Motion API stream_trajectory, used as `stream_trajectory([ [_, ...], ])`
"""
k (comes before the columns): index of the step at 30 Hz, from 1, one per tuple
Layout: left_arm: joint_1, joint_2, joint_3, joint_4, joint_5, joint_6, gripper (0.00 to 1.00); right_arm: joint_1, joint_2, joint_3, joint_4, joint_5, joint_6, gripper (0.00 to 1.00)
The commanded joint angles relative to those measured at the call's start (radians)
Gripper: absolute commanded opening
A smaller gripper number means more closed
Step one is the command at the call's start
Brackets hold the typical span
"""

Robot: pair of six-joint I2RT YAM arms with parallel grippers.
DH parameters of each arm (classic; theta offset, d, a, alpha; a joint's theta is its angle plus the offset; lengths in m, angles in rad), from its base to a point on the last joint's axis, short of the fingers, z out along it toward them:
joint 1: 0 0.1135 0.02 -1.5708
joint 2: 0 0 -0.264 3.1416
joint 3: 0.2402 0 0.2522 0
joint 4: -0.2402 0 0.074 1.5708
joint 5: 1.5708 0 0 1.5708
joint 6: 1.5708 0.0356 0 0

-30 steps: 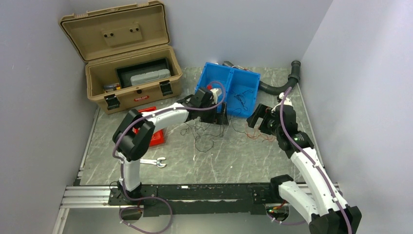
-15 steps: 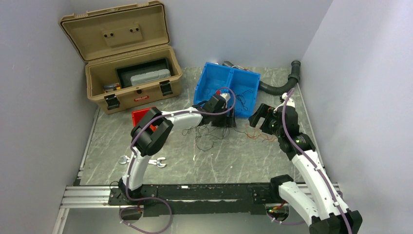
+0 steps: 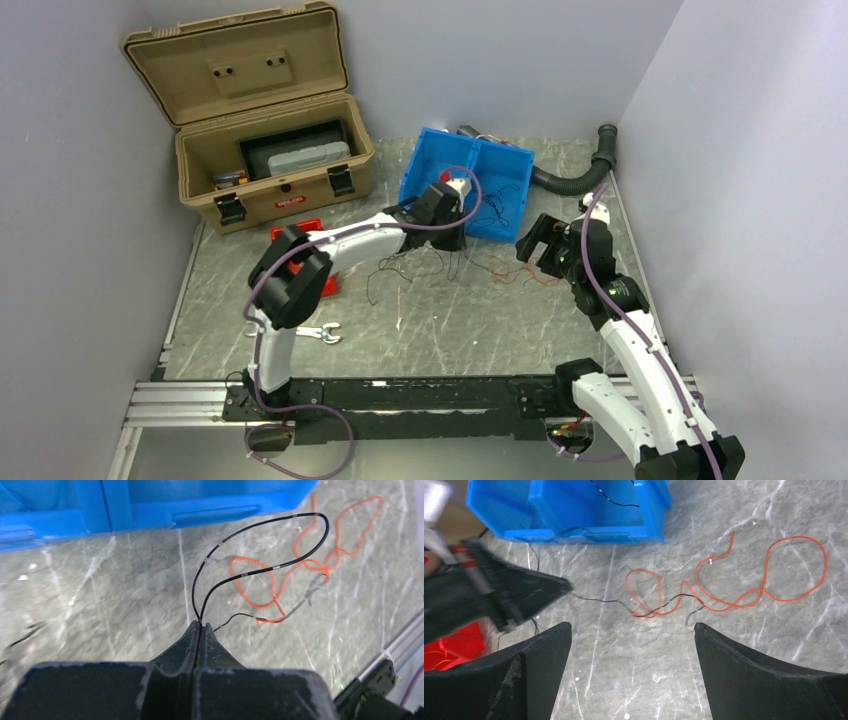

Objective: Untangle the cables

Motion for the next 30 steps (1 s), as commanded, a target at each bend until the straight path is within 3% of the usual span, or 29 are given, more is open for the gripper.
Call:
stream_trajectory([
  [1,0.039,-0.184,0.082,-0.156,0.037,0.131,0.00,-0.002,0.037,-0.012,-0.007,0.058,0.013,0.94],
  [10,0.070,-0.222,0.302,-0.313,0.096,0.191,0.00,-0.012,0.174,-0.132,0.101,-0.023,0.035,0.95],
  [16,0.079,-0.218,0.351,-0.333,0.119,0.195,0.00,-0.022,0.213,-0.195,0.217,-0.037,0.051,0.94],
  [22,0.080,-0.219,0.367,-0.341,0.132,0.198,0.00,-0.017,0.215,-0.253,0.420,-0.219,-0.118,0.93],
  [30,0.087,-0.212,0.425,-0.381,0.149,0.213,0.00,0.044,0.278,-0.239,0.504,-0.245,-0.209,0.93],
])
